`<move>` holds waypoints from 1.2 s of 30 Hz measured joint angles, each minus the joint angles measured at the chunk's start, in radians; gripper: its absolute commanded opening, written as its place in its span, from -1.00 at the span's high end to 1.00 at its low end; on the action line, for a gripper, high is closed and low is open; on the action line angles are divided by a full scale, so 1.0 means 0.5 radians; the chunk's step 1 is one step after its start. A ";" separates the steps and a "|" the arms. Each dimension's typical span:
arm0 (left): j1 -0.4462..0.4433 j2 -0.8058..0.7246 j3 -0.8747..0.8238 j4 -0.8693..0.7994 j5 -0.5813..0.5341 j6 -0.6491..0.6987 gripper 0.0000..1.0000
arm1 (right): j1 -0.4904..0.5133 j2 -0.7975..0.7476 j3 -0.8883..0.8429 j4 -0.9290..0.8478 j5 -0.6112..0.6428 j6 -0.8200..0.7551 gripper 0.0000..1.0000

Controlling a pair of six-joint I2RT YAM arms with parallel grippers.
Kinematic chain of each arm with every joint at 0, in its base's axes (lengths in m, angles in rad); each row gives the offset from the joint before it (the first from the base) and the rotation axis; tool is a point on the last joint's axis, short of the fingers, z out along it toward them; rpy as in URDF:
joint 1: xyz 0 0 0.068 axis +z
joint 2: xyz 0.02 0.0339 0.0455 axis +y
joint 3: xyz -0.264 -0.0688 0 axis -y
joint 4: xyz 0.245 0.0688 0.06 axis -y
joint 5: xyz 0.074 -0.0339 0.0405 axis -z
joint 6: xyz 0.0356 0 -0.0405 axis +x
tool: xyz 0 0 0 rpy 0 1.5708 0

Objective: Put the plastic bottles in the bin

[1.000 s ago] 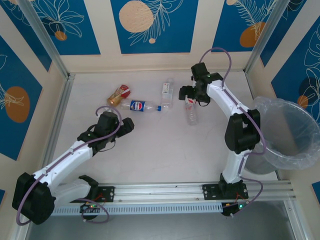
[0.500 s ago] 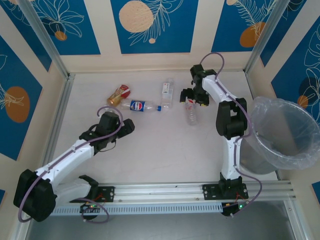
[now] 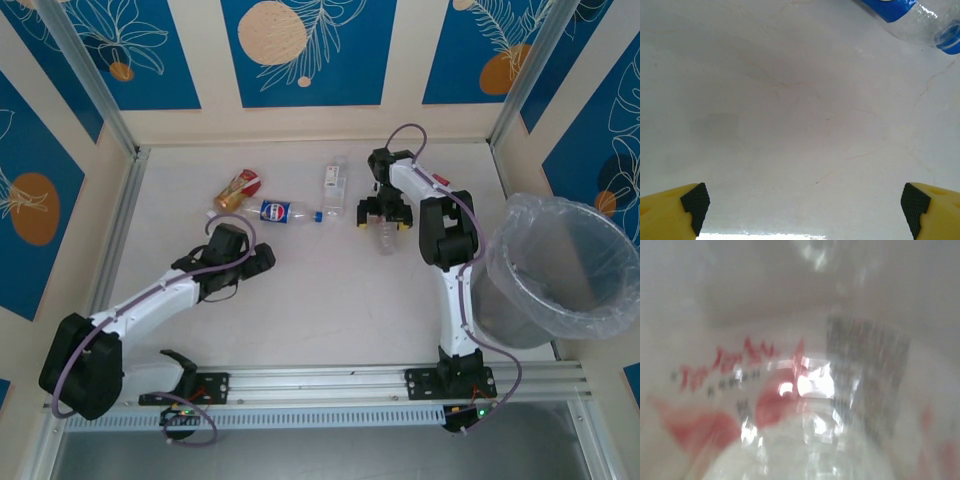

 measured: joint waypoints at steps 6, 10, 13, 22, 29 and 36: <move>0.001 0.023 0.000 0.009 0.034 0.000 -0.99 | 0.006 0.022 0.038 -0.045 0.001 -0.050 -0.99; 0.000 0.024 0.000 0.009 0.034 0.000 -0.99 | 0.010 0.041 0.066 -0.073 0.002 -0.072 -0.99; 0.000 0.025 0.000 0.009 0.034 0.000 -0.99 | 0.018 0.054 0.091 -0.098 0.005 -0.078 -0.99; 0.001 0.031 0.000 0.010 0.037 0.000 -0.99 | 0.123 0.047 0.078 -0.103 0.015 -0.062 -0.93; 0.000 0.037 0.000 0.009 0.049 0.008 -0.99 | 0.163 -0.001 -0.014 -0.048 0.006 -0.063 -0.94; 0.001 0.036 -0.002 0.008 0.048 0.008 -0.99 | 0.196 -0.095 -0.182 0.069 0.013 -0.072 -0.94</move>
